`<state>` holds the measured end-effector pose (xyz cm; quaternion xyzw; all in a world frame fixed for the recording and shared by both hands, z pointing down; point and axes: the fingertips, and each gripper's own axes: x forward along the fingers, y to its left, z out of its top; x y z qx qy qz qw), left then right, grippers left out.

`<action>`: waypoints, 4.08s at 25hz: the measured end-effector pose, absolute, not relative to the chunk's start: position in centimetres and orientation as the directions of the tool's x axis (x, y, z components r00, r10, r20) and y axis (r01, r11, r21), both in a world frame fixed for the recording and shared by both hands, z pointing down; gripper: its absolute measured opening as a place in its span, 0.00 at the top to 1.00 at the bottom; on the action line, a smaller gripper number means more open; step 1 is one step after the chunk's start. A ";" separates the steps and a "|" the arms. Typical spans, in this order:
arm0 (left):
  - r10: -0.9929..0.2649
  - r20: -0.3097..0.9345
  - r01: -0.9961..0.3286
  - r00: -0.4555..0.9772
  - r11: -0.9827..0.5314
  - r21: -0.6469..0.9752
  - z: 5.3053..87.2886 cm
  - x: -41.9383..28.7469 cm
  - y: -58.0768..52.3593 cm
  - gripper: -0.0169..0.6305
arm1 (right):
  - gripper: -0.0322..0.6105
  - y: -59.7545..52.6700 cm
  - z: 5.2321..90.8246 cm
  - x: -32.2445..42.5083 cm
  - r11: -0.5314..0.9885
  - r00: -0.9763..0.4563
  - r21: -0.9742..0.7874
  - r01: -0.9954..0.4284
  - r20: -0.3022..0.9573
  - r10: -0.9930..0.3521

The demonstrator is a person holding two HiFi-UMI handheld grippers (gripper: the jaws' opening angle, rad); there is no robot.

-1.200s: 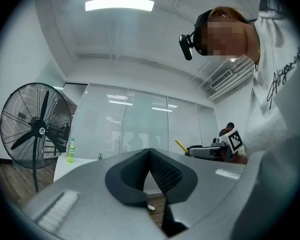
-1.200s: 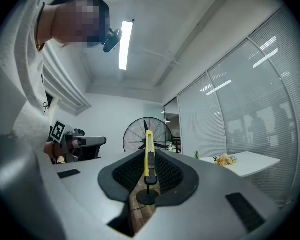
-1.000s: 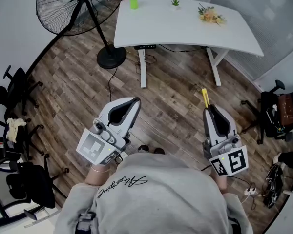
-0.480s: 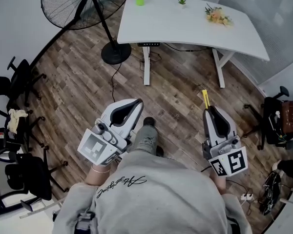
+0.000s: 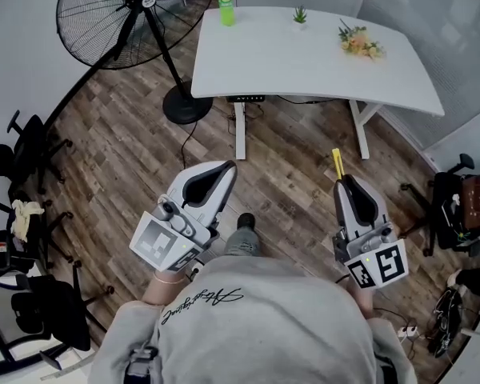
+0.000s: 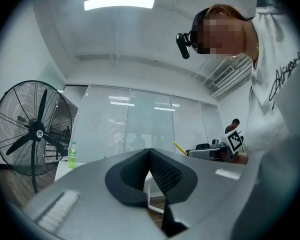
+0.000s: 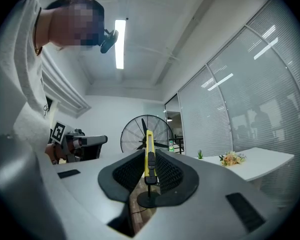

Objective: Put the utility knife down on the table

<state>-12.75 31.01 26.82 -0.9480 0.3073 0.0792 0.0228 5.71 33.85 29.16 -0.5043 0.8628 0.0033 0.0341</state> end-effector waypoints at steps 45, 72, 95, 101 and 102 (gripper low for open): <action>-0.541 -0.146 -0.547 0.828 -0.837 0.000 26.8 -12.5 12.2 0.97 | 0.84 16.0 27.7 5.1 0.448 -0.445 -0.021 -0.894 -0.087 -0.891; -0.582 -0.127 -0.587 0.803 -0.810 -0.001 28.9 -6.9 -2.8 0.98 | 0.84 0.2 29.0 10.4 0.502 -0.501 0.006 -0.865 -0.077 -0.862; -0.671 -0.136 -0.679 0.728 -0.734 -0.013 26.9 0.8 -16.8 0.98 | 0.84 -15.8 27.4 19.0 0.582 -0.578 -0.013 -0.813 -0.097 -0.810; -0.653 -0.124 -0.659 0.747 -0.752 -0.013 26.9 0.7 -18.1 0.98 | 0.84 -16.7 27.4 18.5 0.572 -0.568 -0.016 -0.820 -0.091 -0.818; -0.647 -0.123 -0.653 0.753 -0.757 -0.017 26.9 0.6 -18.3 0.97 | 0.84 -16.8 27.3 18.3 0.567 -0.564 -0.014 -0.824 -0.090 -0.821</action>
